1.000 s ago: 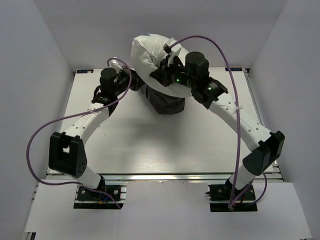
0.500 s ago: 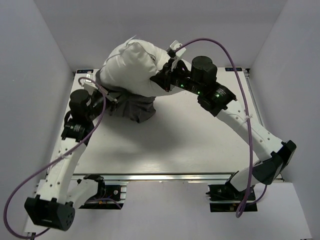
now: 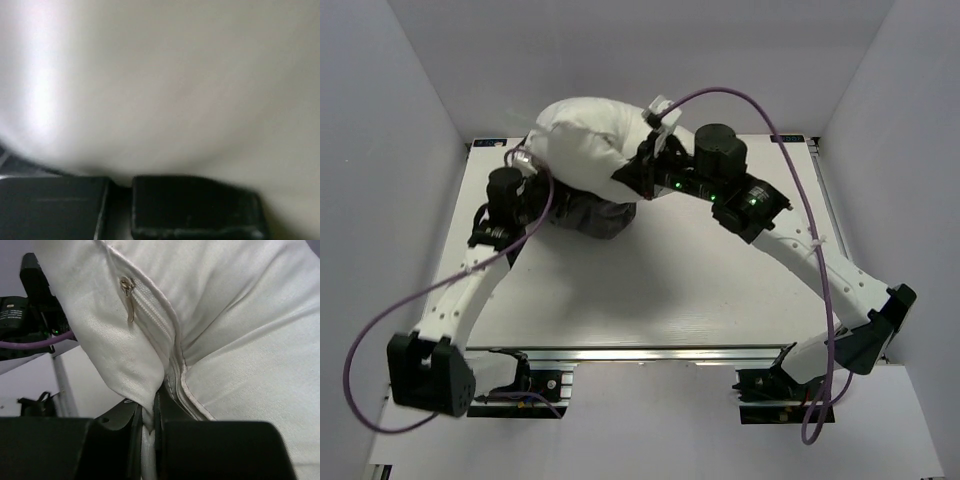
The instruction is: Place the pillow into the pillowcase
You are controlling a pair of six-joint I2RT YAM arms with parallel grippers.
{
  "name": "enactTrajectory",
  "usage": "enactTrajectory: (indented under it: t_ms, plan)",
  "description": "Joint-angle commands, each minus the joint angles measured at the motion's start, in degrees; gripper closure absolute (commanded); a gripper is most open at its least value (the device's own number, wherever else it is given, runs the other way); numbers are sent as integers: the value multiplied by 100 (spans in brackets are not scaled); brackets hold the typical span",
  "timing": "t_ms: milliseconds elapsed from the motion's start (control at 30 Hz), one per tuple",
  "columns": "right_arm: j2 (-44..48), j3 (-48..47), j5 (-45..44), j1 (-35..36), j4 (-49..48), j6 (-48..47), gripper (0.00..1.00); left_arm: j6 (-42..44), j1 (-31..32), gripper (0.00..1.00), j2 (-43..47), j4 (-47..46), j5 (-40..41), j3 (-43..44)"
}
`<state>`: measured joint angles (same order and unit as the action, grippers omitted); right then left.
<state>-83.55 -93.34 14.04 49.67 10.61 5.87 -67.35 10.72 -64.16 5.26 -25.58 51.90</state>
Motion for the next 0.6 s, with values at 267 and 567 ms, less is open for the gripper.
enactTrajectory:
  t_ms: [267,567]
  plan:
    - [436,-1247,28,-942,-121,142,100,258,711,100,-4198,-773,-1317,5660]
    - [-231,-1995,-86,-537,-270,-51,100,-164,1283,100,-4346,-1359,-1415,5940]
